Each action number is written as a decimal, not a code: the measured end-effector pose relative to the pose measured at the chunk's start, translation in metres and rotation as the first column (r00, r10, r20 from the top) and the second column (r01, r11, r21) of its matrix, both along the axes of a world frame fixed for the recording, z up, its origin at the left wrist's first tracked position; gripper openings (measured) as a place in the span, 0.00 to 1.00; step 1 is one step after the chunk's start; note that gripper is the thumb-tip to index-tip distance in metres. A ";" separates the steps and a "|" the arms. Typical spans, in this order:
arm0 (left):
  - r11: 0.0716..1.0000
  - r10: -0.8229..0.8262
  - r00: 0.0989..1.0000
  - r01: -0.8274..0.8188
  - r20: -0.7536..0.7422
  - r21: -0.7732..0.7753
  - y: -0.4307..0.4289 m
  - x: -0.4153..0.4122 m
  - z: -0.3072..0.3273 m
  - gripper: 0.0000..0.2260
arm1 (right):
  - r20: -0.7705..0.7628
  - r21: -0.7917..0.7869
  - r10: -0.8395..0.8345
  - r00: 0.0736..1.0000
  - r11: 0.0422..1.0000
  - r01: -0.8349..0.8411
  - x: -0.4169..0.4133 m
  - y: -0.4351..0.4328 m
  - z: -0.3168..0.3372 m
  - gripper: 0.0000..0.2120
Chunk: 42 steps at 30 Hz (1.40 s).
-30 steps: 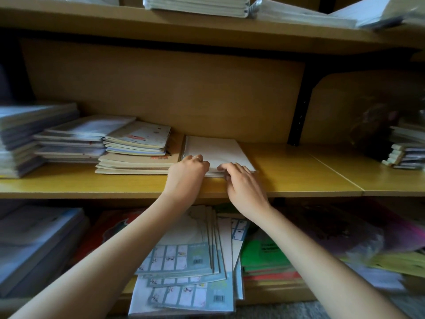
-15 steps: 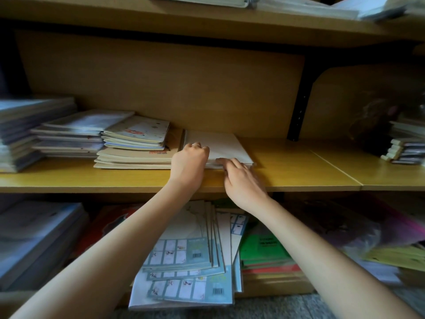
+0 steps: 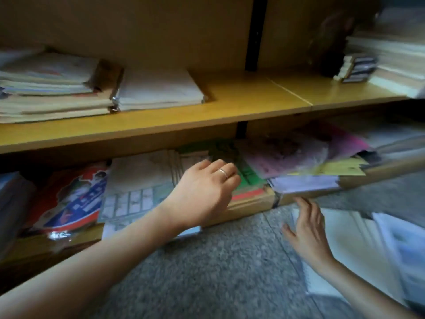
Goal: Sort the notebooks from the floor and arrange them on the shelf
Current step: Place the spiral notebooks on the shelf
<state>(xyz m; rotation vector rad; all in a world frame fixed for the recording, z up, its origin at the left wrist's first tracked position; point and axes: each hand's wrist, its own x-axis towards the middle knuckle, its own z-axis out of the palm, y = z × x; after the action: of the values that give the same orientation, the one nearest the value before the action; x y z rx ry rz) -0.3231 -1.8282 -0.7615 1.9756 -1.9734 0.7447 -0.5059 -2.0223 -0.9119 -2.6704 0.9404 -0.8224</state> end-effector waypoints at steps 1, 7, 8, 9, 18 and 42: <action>0.998 -0.010 0.994 0.015 -0.106 0.054 -0.009 -0.009 -0.010 0.08 | -0.122 0.114 -0.132 0.984 0.983 0.146 -0.024 -0.007 -0.019 0.37; 0.951 0.010 0.843 0.158 -0.538 0.266 -0.063 -0.065 -0.063 0.12 | -0.603 0.328 -0.473 0.643 0.588 0.740 -0.113 -0.034 -0.036 0.54; 0.946 0.011 0.829 0.174 -0.560 0.275 -0.068 -0.072 -0.068 0.12 | -0.643 0.337 -0.460 0.611 0.546 0.767 -0.116 -0.039 -0.034 0.56; 0.941 0.013 0.818 0.185 -0.575 0.284 -0.073 -0.079 -0.073 0.11 | -0.683 0.332 -0.435 0.587 0.531 0.780 -0.117 -0.043 -0.033 0.58; 0.935 0.025 0.791 0.198 -0.612 0.294 -0.088 -0.108 -0.097 0.08 | -0.747 0.269 -0.403 0.529 0.544 0.795 -0.099 -0.059 -0.019 0.55; 0.978 0.062 -0.123 0.207 -0.991 0.035 -0.014 -0.084 -0.076 0.21 | 0.455 0.874 -0.172 0.874 -0.100 -0.475 -0.088 -0.006 0.039 0.44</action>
<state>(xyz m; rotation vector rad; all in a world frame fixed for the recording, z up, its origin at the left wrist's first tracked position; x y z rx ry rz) -0.4069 -1.8420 -0.8373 1.4487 -0.9766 -0.9662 -0.5942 -2.0283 -0.8732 -1.0139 0.5844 -0.2787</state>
